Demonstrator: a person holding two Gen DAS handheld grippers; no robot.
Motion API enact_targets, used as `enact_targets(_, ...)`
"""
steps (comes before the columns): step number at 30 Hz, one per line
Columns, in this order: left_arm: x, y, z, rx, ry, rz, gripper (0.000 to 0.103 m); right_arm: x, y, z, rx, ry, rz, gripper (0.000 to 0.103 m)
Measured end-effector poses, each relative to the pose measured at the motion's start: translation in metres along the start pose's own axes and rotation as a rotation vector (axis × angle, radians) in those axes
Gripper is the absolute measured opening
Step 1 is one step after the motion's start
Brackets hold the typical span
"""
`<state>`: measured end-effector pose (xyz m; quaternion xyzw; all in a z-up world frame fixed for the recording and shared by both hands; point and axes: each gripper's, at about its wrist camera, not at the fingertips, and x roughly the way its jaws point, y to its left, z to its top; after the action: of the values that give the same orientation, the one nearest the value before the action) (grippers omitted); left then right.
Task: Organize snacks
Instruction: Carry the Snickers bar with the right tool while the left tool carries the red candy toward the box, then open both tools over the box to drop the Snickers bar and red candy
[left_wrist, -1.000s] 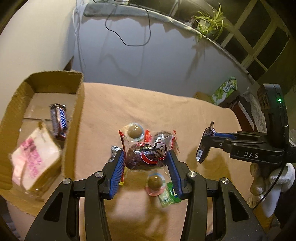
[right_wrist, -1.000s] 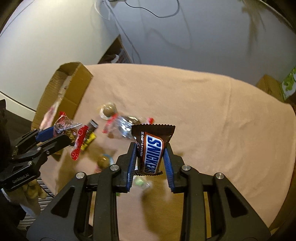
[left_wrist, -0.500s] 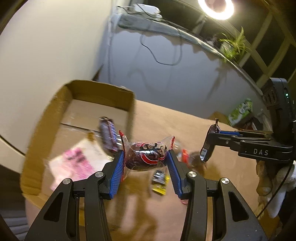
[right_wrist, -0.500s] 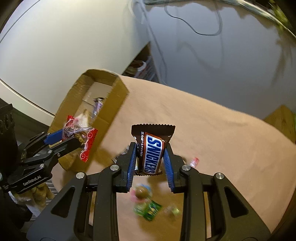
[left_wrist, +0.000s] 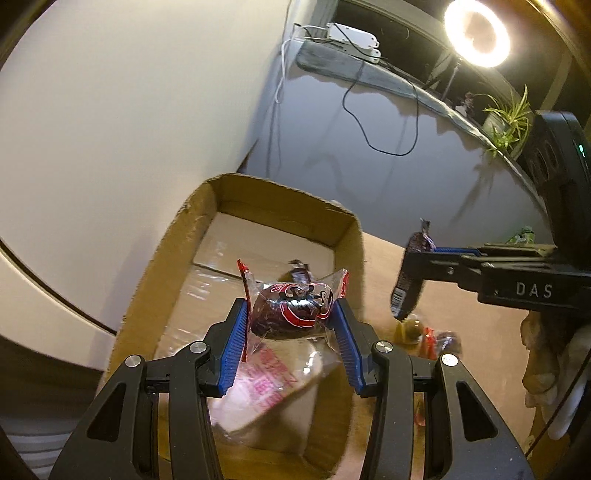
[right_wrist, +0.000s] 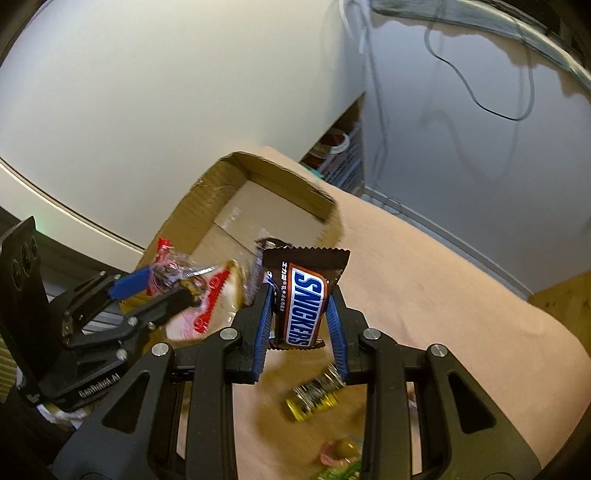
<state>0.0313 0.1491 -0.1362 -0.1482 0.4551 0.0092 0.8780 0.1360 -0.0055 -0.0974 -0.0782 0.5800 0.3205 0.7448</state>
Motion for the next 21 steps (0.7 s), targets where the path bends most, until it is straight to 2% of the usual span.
enact_targets(12,0.003,0.023,0.001,-0.032,0.0,0.033,0.045,0.036,0.027,0.03,-0.043,0.044,0.011,0.03)
enact_targets(21,0.005,0.022,0.003,-0.025,0.003,0.034,0.048,0.051,0.029,0.035,-0.056,0.071,-0.003,0.03)
